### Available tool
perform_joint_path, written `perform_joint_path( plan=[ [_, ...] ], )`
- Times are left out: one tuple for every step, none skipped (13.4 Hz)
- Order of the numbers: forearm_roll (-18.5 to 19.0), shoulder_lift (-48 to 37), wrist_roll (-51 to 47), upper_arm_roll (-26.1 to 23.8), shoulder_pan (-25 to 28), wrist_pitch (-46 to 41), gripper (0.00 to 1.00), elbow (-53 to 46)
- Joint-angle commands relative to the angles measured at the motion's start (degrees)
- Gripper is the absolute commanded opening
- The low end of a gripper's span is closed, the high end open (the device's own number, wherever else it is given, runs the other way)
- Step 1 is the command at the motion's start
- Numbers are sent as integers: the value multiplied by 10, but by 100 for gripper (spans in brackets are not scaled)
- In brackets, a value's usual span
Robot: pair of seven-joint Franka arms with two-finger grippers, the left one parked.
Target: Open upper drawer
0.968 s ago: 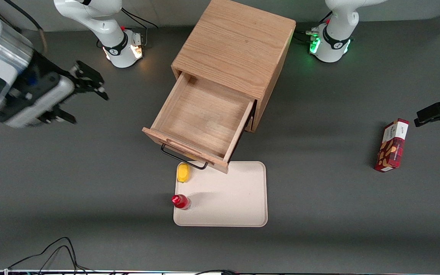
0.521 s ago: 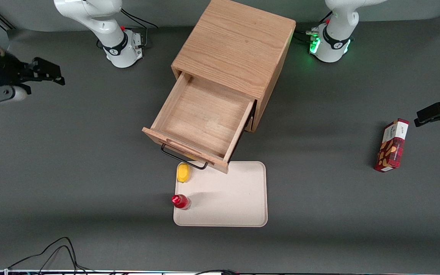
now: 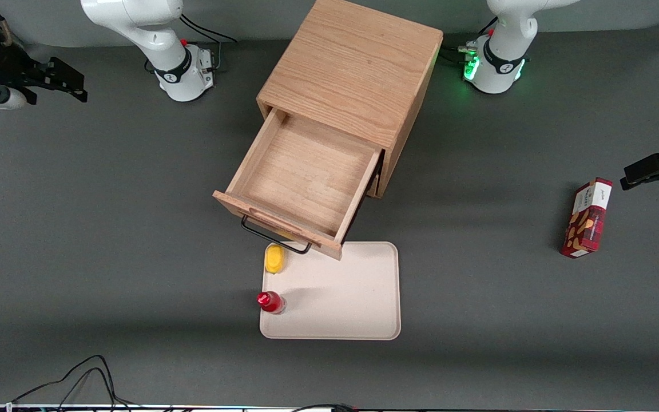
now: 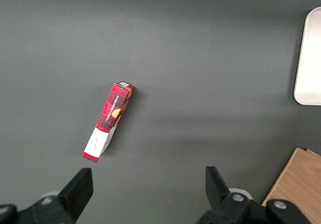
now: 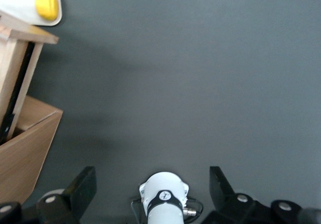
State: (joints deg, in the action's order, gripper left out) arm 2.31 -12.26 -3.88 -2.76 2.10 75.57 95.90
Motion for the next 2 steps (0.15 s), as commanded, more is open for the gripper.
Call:
perform_joint_path(
  plan=[
    [18,35,-17,15,5,8,100,-36],
    [16,35,-15,19,5,7,100,-35]
  ],
)
